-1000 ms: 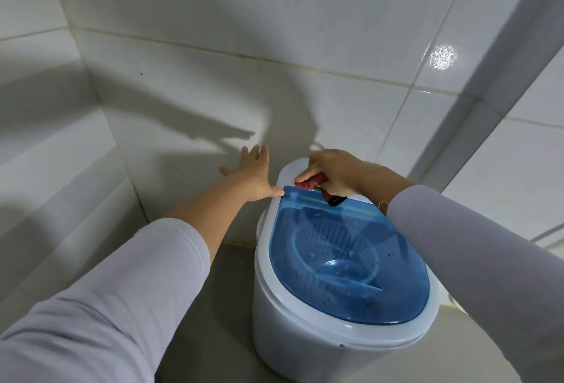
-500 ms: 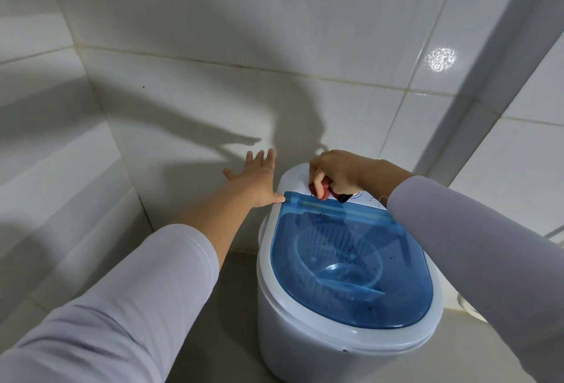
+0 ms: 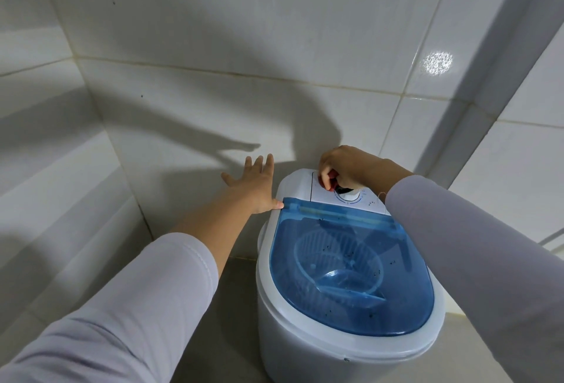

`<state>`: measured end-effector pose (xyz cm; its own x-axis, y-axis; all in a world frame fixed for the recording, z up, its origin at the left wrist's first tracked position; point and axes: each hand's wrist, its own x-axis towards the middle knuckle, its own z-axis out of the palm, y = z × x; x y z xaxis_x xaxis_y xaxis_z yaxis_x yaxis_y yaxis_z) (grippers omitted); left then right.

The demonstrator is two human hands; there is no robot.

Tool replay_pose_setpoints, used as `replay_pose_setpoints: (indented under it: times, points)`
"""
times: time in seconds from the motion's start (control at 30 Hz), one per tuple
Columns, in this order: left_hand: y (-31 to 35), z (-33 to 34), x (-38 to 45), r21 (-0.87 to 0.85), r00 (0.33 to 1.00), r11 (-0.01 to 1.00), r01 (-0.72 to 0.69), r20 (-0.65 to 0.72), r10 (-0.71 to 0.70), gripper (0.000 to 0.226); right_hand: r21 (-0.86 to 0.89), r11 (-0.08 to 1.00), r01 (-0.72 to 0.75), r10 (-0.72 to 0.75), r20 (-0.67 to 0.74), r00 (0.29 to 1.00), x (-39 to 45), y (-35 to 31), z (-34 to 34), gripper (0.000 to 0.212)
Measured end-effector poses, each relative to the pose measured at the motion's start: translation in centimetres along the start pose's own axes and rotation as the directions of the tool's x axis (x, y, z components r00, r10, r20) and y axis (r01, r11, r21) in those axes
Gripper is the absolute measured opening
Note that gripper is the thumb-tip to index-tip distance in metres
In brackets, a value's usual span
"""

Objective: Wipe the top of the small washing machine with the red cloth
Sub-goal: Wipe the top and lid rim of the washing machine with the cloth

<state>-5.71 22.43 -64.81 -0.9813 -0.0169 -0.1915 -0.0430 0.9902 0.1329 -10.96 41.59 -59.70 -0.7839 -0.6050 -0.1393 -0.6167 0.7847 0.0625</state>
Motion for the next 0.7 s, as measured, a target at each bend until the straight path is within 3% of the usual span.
replay_pose_setpoints:
  times: [0.37,0.7]
  points:
    - [-0.2,0.2,0.0,-0.02,1.0,1.0,-0.003,-0.001,0.003,0.106,0.185,0.952,-0.245,0.248,0.01,0.969,-1.6,2.1,-0.6,0.031]
    - [-0.1,0.2,-0.1,-0.004,1.0,1.0,0.003,-0.021,-0.003,0.106,0.204,0.903,-0.378,0.384,0.012,0.923,-4.7,4.0,0.7,0.044]
